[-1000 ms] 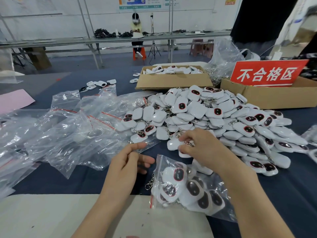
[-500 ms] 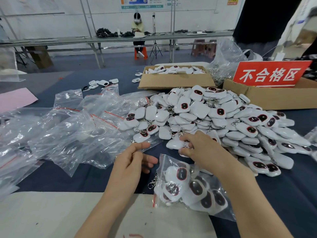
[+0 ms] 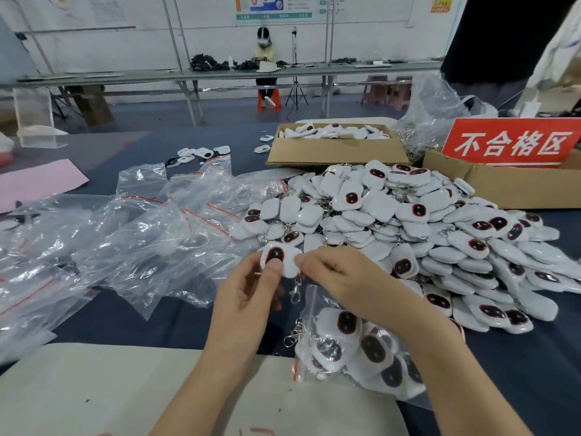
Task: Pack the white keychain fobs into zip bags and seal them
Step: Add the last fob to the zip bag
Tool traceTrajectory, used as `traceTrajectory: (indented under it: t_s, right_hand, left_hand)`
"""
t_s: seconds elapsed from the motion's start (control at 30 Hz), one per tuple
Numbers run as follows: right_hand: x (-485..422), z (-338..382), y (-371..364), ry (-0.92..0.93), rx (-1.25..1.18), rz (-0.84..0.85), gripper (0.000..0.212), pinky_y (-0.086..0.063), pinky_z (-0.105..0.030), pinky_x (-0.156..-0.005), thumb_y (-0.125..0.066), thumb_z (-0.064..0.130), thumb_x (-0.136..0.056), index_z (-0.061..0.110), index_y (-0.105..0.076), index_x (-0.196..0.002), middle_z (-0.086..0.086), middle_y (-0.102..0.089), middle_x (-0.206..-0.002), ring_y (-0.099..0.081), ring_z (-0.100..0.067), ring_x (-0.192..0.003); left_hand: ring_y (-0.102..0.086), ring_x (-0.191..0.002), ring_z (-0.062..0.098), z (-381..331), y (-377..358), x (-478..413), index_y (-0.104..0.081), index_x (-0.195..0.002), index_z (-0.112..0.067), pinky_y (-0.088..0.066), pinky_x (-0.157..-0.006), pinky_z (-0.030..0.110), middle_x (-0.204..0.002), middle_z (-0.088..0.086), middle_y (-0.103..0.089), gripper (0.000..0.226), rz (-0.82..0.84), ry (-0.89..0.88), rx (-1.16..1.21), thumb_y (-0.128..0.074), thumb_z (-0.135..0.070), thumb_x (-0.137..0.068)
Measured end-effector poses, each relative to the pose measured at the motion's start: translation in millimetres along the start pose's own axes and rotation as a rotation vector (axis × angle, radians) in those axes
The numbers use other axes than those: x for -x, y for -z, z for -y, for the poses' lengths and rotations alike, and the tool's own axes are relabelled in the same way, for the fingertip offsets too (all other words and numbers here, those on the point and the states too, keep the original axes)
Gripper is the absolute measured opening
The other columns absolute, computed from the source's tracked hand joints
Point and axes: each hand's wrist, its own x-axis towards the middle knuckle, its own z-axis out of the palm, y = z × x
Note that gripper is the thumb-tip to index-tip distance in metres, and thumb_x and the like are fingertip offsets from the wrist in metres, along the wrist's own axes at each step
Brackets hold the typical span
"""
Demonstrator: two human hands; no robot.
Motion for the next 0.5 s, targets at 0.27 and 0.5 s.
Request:
traceTrajectory:
  t_s: [0.27, 0.5]
  right_hand:
    - [-2.9, 3.9, 0.9, 0.072, -0.108, -0.184, 0.016, -0.046, -0.009, -0.066, -0.066, 0.035, -0.095, 0.045, -0.067, -0.107, 0.025, -0.069, -0.090, -0.062, 0.006, -0.076]
    - [-3.4, 1.0, -1.0, 0.038, -0.120, -0.161, 0.011, -0.056, -0.020, -0.077, -0.068, 0.038, -0.092, 0.039, -0.069, -0.103, 0.023, -0.070, -0.093, -0.068, 0.000, -0.084]
  left_hand:
    - [-0.065, -0.083, 0.009, 2.5, -0.5, 1.7, -0.072, -0.103, -0.034, -0.051, -0.074, 0.025, -0.092, -0.007, -0.071, 0.013, -0.042, -0.125, -0.200, -0.060, -0.034, -0.097]
    - [-0.060, -0.077, 0.015, 2.3, 0.6, 0.7, -0.075, -0.100, -0.036, -0.045, -0.066, 0.016, -0.086, -0.002, -0.063, 0.018, -0.024, -0.163, -0.290, -0.064, -0.022, -0.098]
